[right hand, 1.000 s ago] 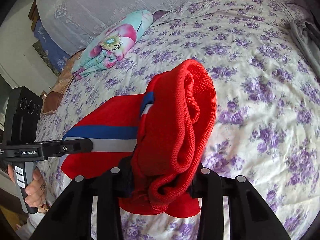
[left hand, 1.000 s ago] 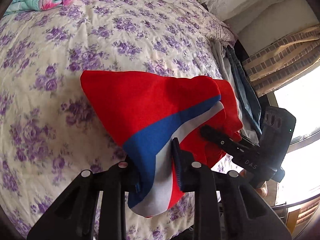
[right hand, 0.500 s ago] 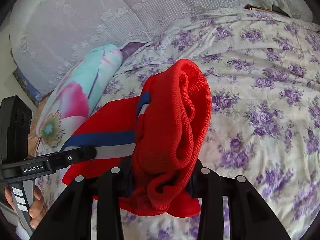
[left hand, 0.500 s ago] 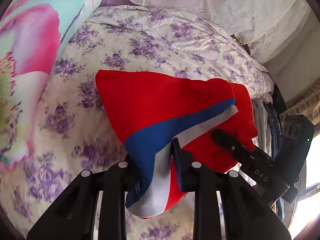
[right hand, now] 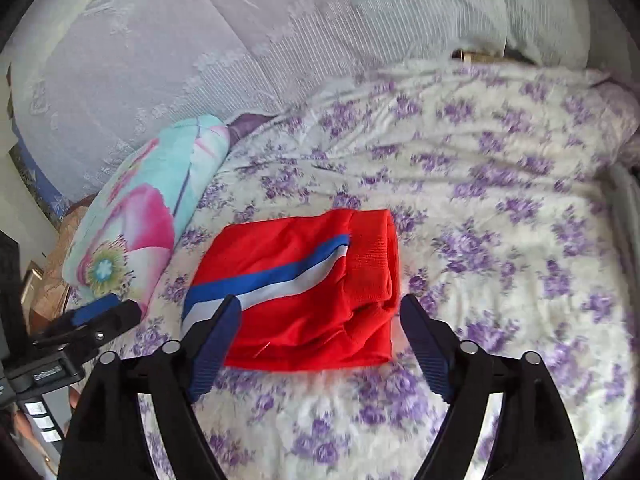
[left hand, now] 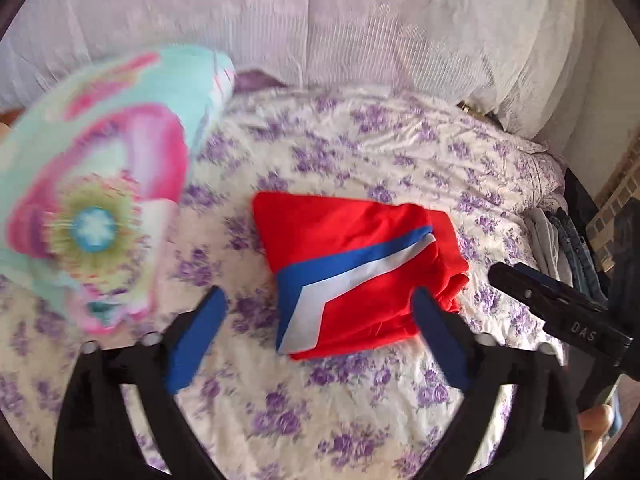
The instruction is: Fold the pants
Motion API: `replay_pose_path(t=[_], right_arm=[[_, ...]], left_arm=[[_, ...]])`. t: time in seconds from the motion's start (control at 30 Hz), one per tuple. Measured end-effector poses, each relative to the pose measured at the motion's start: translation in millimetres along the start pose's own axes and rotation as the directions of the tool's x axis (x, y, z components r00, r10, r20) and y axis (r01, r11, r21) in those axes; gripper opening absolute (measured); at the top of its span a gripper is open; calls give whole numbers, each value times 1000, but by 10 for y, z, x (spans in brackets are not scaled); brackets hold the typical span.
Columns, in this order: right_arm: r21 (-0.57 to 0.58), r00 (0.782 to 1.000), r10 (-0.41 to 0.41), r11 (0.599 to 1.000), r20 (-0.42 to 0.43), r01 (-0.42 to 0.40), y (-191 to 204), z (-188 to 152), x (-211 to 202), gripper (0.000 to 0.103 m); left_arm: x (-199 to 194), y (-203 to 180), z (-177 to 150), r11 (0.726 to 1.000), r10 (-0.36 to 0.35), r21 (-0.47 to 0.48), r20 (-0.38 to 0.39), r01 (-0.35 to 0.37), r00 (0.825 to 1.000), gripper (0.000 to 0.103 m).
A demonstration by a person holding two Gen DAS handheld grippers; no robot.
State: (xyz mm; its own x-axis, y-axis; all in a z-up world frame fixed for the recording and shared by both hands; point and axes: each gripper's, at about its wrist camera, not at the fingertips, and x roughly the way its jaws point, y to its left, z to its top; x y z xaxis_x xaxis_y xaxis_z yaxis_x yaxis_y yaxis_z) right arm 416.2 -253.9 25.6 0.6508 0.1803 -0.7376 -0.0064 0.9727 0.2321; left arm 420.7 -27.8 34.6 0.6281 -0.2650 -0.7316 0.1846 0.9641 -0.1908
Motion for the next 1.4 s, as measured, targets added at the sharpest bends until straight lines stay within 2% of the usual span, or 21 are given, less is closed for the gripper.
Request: replay_pose_path(t=[0.03, 0.1, 0.2, 0.27, 0.33, 0.4, 0.47, 0.57, 0.63, 0.7, 0.87, 1.0, 1.1, 1.4], right_arm=[[-29, 1000, -21, 999, 22, 22, 106, -74, -234, 92], [-69, 995, -81, 994, 57, 85, 309, -310, -685, 97], [-94, 985, -139, 984, 105, 149, 505, -830, -1218, 99], [-100, 976, -182, 976, 119, 194, 576, -1242, -1370, 99], [-88, 967, -236, 966, 95, 244, 571, -1631, -1398, 99], [-55, 962, -265, 962, 67, 269, 518, -1953, -1425, 99], [-28, 963, -265, 963, 54, 267, 485, -2143, -1514, 99], [-19, 952, -295, 955, 81, 297, 506, -2239, -1714, 99], [-22, 948, -301, 952, 107, 305, 552, -2241, -1856, 99], [-31, 953, -280, 958, 115, 286, 596, -2235, -1964, 99], [-52, 950, -279, 956, 141, 289, 690, -2247, -2145, 99], [-49, 955, -256, 963, 148, 266, 711, -2261, -2223, 99], [-51, 956, -251, 964, 153, 261, 741, -2265, -2257, 99], [-84, 951, -257, 958, 169, 274, 859, -2287, -2320, 99]], left_arm=[[-279, -60, -93, 999, 27, 17, 40, -27, 999, 98], [-747, -162, -343, 998, 57, 30, 65, -59, 996, 98], [-1295, -207, -835, 993, 116, -11, 88, -116, 989, 98], [-1589, -211, -1208, 992, 120, -55, 129, -113, 984, 98], [-1791, -213, -1558, 983, 172, -90, 153, -160, 973, 98], [-1923, -222, -1830, 975, 215, -98, 153, -201, 965, 98], [-1999, -240, -1988, 974, 219, -86, 131, -209, 967, 98], [-2110, -362, -2117, 979, 201, -20, 113, -200, 973, 98], [-2206, -447, -2163, 974, 224, 9, 140, -227, 965, 98], [-2308, -498, -2184, 974, 220, 22, 162, -226, 962, 98], [-2494, -552, -2210, 976, 206, 26, 194, -215, 959, 98], [-2571, -579, -2217, 978, 198, 31, 201, -208, 959, 98], [-2601, -613, -2240, 974, 209, 41, 208, -222, 955, 98], [-2629, -637, -2255, 976, 198, 48, 209, -212, 958, 98]])
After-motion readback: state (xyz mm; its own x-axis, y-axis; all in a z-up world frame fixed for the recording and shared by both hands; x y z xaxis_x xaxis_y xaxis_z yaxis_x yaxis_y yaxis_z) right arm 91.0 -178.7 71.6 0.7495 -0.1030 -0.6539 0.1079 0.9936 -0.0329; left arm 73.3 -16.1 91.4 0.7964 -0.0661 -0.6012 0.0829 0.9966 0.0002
